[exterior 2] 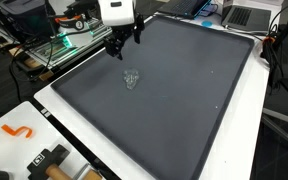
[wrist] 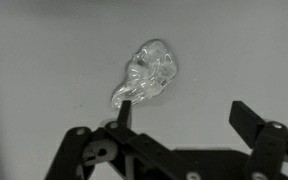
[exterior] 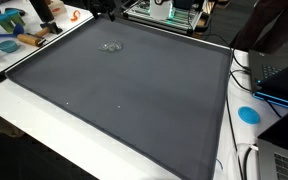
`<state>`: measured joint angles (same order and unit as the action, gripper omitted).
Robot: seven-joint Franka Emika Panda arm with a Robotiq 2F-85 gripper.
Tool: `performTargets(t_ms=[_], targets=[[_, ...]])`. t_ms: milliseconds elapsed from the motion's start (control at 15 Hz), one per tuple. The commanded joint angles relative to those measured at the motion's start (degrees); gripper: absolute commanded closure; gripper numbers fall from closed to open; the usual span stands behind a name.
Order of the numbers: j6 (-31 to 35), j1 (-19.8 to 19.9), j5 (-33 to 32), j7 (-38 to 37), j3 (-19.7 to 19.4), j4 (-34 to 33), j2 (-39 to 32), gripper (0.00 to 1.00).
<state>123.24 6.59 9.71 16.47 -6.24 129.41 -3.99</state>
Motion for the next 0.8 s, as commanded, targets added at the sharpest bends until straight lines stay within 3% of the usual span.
performTargets(t_ms=[0, 733], targets=[[-1.6, -0.6, -3.7, -4.3, 0.6, 0.0, 1.9, 0.00], [-0.5, -0.8, -3.6, -4.0, 0.7, -0.5, 1.5, 0.00]])
